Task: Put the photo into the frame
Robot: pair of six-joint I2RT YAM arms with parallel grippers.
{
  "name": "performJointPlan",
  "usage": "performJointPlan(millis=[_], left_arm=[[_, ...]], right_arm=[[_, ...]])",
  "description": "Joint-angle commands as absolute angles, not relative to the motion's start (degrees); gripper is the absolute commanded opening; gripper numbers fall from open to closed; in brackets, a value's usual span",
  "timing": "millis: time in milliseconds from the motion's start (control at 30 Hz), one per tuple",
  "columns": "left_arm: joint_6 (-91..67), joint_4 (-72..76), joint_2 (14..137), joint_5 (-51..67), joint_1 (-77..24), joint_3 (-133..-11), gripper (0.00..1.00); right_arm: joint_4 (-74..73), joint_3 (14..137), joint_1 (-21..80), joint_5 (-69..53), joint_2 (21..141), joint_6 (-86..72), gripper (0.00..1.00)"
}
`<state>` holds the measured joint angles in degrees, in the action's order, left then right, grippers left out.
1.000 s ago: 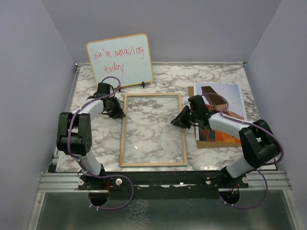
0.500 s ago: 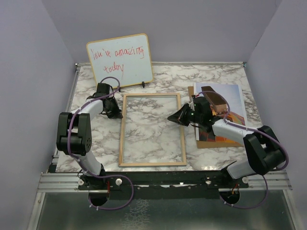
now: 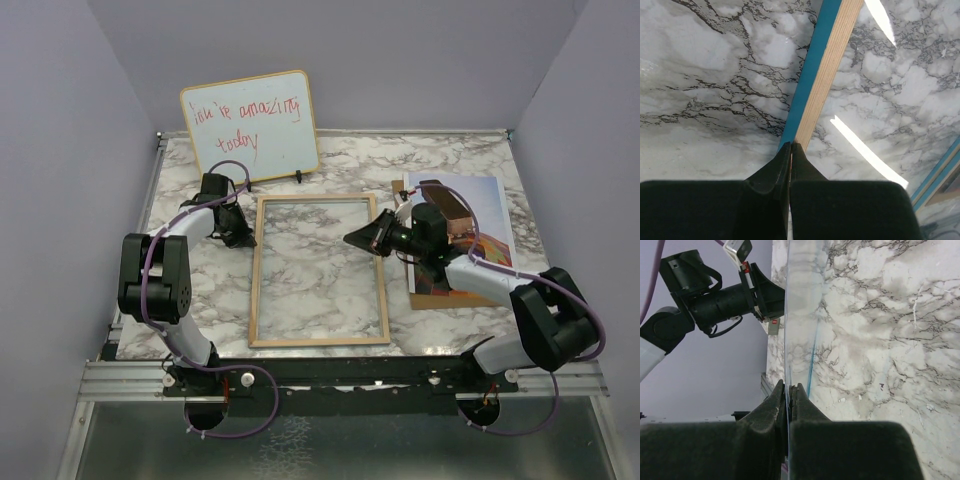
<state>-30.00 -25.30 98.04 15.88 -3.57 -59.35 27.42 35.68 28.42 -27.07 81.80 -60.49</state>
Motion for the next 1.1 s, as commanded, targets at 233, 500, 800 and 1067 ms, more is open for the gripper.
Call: performJointPlan(millis=[233,500,800,1067], left_arm=[[-30.8,-24.7,102.2,17.9,-4.3,-57.7,0.0],[-30.8,-24.6,102.5,17.8,-4.3,-57.7,0.0],[-30.7,-24.3,103.3,16.9,-4.4,-57.8,0.0],[-30.5,-24.3,103.4,16.4,-4.3,-57.4,0.0]], right_arm=[[35.9,34.5,28.9,-32.3,83.1,-60.6,0.0],[36.0,34.3,28.9,-32.2,85.0,-61.0,0.0],[41.2,33.0,28.8,-33.3,84.2,-62.4,0.0],[44.5,33.1,28.8,-33.7,84.0,-64.8,0.01]])
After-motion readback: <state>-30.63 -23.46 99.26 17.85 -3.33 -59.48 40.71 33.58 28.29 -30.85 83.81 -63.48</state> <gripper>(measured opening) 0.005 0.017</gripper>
